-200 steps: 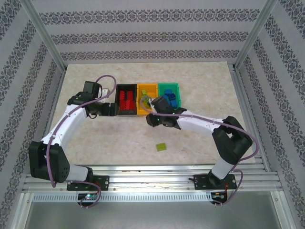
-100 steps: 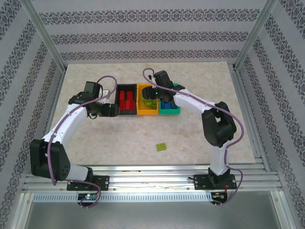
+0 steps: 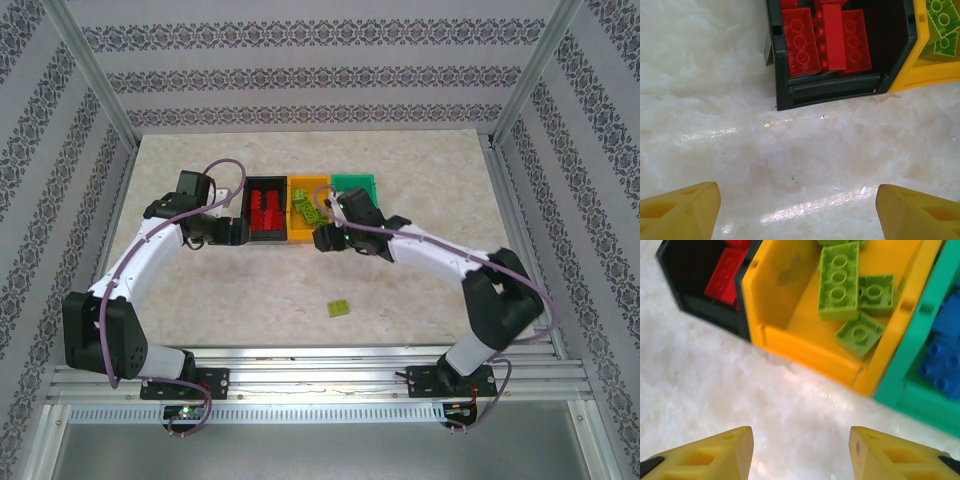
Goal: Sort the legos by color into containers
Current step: Pick up the lego from the bottom-center of the table.
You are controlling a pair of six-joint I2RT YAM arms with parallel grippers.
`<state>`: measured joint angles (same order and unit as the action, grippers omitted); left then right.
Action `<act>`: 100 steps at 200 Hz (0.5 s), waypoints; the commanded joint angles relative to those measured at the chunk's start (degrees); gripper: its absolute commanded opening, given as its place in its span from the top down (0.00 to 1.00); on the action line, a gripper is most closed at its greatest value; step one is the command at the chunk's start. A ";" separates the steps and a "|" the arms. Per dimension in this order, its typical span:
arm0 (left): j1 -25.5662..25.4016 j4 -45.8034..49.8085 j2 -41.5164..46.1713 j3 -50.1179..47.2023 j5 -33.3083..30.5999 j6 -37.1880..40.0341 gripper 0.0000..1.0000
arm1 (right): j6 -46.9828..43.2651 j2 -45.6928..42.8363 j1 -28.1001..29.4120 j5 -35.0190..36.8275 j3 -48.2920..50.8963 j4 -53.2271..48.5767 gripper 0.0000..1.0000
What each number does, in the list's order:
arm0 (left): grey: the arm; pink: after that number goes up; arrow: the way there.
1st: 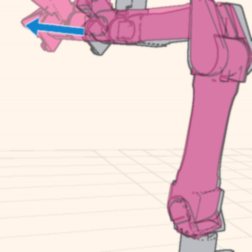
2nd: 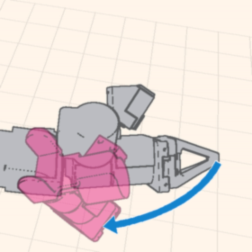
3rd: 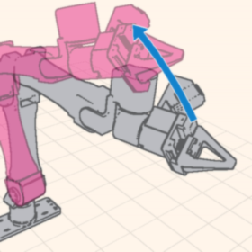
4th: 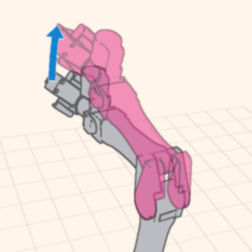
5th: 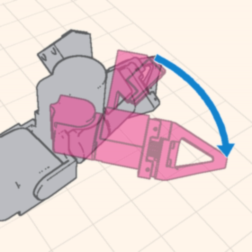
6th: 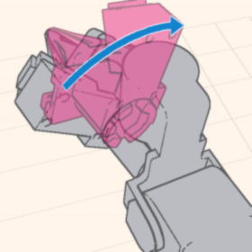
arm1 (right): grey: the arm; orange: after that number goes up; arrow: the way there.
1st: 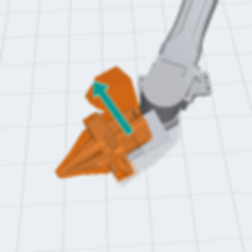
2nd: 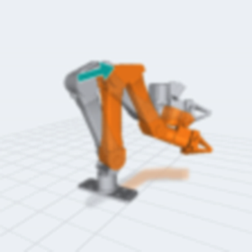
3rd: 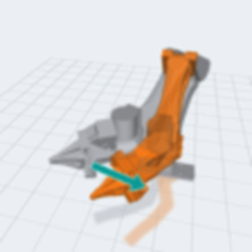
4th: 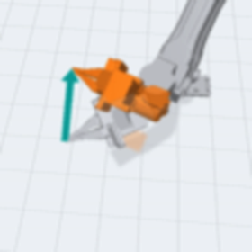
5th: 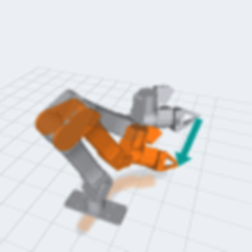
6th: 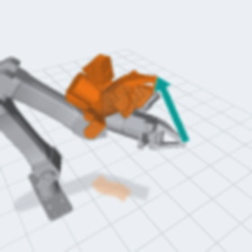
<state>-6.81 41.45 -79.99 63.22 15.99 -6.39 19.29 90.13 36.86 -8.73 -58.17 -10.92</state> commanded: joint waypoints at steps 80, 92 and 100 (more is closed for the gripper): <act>-0.92 1.97 0.99 0.79 0.06 1.03 0.18 | 1.01 -13.78 7.52 4.79 18.07 -5.70 0.46; -0.88 1.94 1.03 0.76 0.05 1.03 0.19 | 1.23 -14.08 8.96 5.36 18.48 -7.07 0.46; -0.92 2.05 0.96 0.81 0.07 1.03 0.18 | 1.76 -14.15 9.87 5.44 18.62 -8.00 0.46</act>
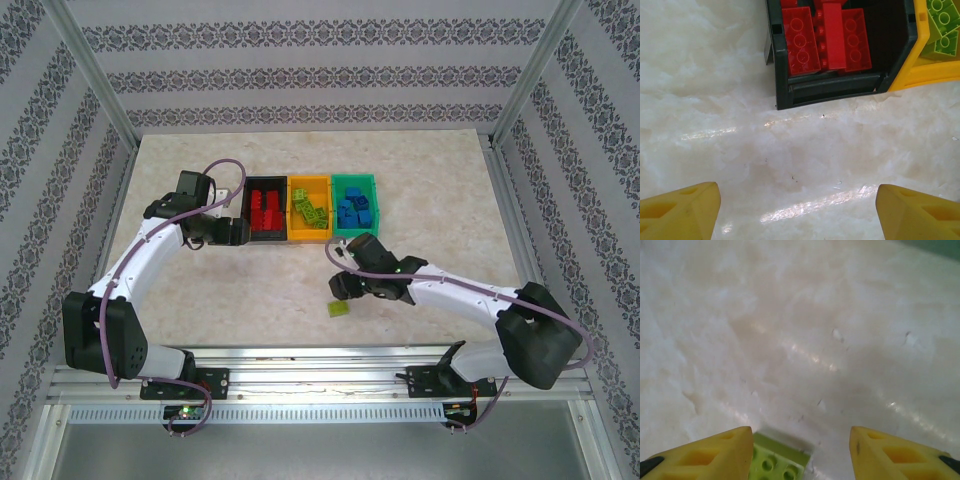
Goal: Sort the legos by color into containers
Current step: Pick up the lego from the bottom-center of the table.
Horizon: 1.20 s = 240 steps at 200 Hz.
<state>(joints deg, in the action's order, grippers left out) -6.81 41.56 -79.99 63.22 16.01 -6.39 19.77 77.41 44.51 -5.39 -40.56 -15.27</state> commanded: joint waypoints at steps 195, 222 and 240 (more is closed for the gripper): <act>-0.89 1.97 1.38 0.94 1.13 0.93 0.19 | 14.58 5.89 12.42 10.61 -1.13 -3.03 0.35; -0.89 1.96 1.39 0.82 0.73 0.94 0.18 | 14.68 9.01 13.47 11.34 -2.54 -3.71 0.35; -0.92 2.07 1.26 0.94 1.05 0.94 0.18 | 14.61 10.62 13.91 11.30 -2.99 -3.55 0.35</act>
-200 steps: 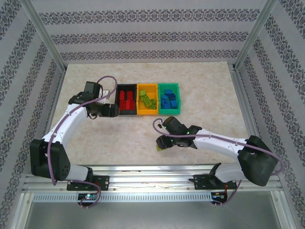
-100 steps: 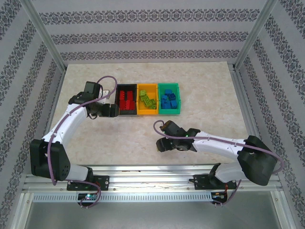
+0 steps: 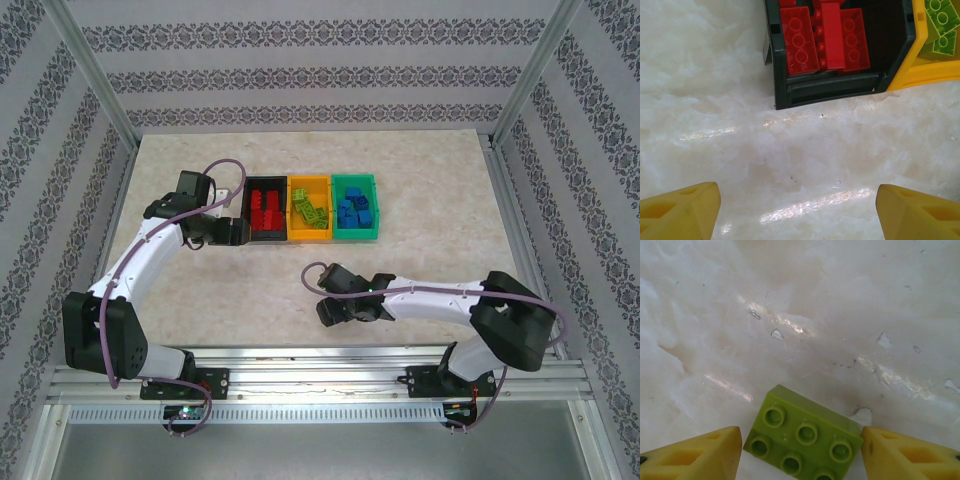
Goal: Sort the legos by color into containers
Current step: Pick up the lego from the bottom-center of the table, then place the lego in the container.
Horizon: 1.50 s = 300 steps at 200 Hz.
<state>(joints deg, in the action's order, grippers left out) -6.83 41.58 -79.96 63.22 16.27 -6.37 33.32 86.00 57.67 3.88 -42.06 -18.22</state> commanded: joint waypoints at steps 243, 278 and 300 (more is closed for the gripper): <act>-1.04 2.27 0.40 0.83 -0.34 1.09 0.18 | -14.14 12.45 -18.90 -4.99 -31.82 4.91 0.57; -1.08 2.21 0.25 0.85 -0.57 1.19 0.18 | -15.34 23.20 -23.14 -7.11 -43.51 4.61 0.54; -1.08 2.36 -0.02 1.00 -0.25 1.18 0.18 | -16.46 29.25 -24.72 -6.45 -51.62 1.55 0.45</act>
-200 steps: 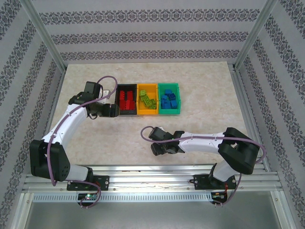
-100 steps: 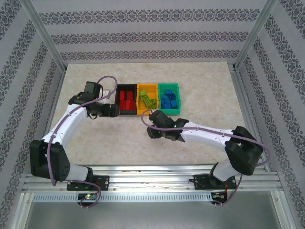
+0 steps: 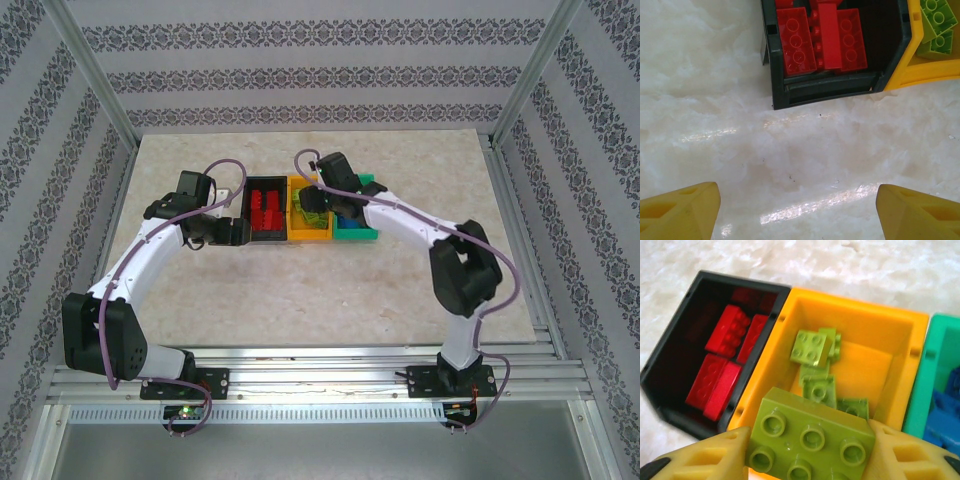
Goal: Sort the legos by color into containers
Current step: Place the lego in the container, then reset both arms
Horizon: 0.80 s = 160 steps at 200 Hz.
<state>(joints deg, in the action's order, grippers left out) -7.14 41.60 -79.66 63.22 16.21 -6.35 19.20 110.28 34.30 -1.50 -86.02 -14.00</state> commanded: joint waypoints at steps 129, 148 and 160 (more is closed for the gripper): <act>-0.77 2.56 -0.58 0.85 -2.20 1.40 0.18 | -2.75 -6.80 -2.78 -6.18 4.82 2.17 0.32; -0.77 2.60 -0.07 0.77 -3.27 1.69 0.18 | -2.42 -9.67 -2.18 -5.61 8.47 4.35 0.32; -0.77 2.52 0.36 0.68 -3.96 1.78 0.18 | -2.62 -12.40 -1.90 -4.63 11.78 5.34 0.31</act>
<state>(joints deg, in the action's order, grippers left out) -7.14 42.09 -80.12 63.22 14.57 -6.11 16.29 102.67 31.99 -5.52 -78.46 -10.92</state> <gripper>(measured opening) 0.817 0.683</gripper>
